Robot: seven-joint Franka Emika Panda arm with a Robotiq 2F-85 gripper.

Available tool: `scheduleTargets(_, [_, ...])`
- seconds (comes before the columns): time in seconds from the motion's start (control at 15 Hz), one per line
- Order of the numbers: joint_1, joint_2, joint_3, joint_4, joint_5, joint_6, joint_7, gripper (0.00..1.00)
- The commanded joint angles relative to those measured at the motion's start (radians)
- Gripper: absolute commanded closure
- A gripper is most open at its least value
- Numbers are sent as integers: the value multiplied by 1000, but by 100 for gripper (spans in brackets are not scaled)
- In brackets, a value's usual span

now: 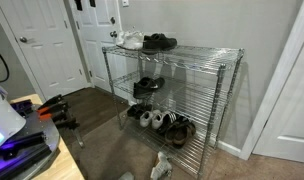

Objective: Move the black shoe on the second shelf to the top shelf

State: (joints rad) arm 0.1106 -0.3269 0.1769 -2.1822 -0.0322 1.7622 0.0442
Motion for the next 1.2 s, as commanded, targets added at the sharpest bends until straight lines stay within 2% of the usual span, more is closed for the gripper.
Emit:
scheduleTargets(0.0, [30, -19, -4, -114, 35, 185, -1, 0])
scheduleTargets(0.27, [67, -14, 20, -327, 50, 420, 34, 0])
scheduleTargets(0.47, [98, -18, 35, -482, 54, 663, 38, 0])
scheduleTargets(0.67, [102, 11, 57, -583, 14, 911, 69, 0])
scheduleTargets(0.8, [52, 60, 87, -621, -68, 1076, 120, 0])
scheduleTargets(0.87, [4, 93, 107, -627, -135, 1144, 155, 0])
scheduleTargets(1.0, [-100, 159, 130, -590, -264, 1211, 218, 0])
scheduleTargets(1.13, [-193, 217, 142, -530, -375, 1230, 277, 0])
